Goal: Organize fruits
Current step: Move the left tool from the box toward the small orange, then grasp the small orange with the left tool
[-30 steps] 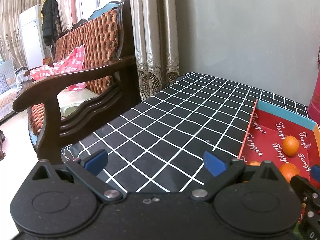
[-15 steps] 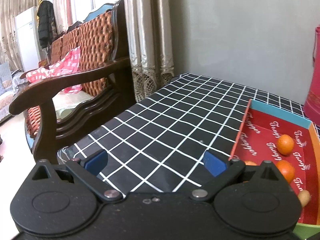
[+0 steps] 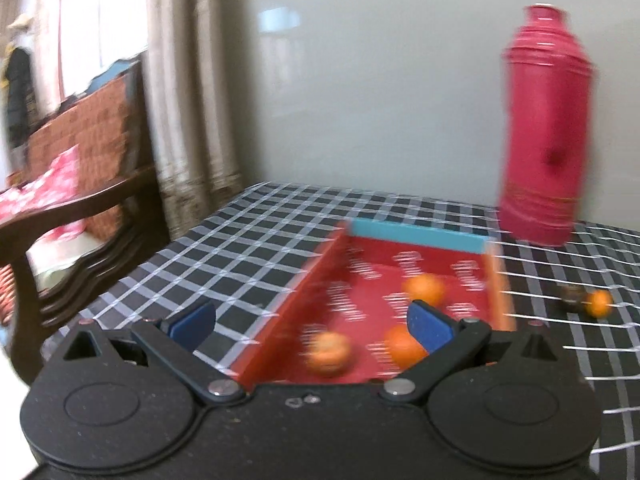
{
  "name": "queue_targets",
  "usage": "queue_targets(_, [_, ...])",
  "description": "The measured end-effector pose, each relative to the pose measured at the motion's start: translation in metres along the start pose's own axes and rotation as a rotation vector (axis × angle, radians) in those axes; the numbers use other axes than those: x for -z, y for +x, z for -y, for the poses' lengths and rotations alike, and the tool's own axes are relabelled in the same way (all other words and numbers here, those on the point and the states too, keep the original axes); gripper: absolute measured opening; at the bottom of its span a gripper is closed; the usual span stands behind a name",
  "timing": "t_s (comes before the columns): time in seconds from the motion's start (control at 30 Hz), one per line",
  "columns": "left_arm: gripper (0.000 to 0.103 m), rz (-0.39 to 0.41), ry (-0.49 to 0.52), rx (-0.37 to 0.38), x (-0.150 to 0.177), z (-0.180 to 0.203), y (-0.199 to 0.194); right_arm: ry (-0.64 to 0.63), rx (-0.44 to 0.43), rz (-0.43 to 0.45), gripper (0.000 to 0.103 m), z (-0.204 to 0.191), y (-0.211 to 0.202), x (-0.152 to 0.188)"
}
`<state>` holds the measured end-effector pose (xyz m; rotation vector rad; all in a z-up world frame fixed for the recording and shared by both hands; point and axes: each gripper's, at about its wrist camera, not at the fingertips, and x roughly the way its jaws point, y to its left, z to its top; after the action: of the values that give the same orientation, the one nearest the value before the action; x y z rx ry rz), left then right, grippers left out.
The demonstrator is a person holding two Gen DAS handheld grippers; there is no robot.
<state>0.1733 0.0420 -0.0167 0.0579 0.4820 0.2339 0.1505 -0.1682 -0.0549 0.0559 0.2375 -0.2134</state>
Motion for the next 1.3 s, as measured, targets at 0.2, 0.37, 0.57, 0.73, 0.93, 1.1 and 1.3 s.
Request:
queue_targets(0.2, [0.097,0.056,0.118,0.168,0.007,0.063,-0.012,0.081,0.234,0.014,0.103,0.054,-0.007,-0.001])
queue_targets(0.37, [0.096,0.100,0.228,0.252,0.016,0.110,-0.014,0.118,0.318,0.018,0.103,0.089,-0.015,0.001])
queue_targets(0.57, [0.090,0.096,0.279,0.293,0.019,0.142,0.000,0.130,0.303,0.021,0.103,0.108,-0.019,0.001])
queue_targets(0.73, [0.078,0.108,0.331,0.333,0.025,0.164,0.001,0.171,0.286,0.019,0.103,0.114,-0.022,-0.002])
queue_targets(0.93, [0.062,0.098,0.372,0.361,0.026,0.198,0.014,0.180,0.271,0.004,0.103,0.119,-0.018,-0.002])
queue_targets(1.1, [0.056,0.091,0.400,0.371,0.028,0.224,0.021,0.192,0.275,0.003,0.103,0.125,-0.016,-0.002])
queue_targets(1.3, [0.052,0.064,0.399,0.360,0.027,0.246,0.033,0.198,0.273,-0.016,0.103,0.131,-0.011,0.000])
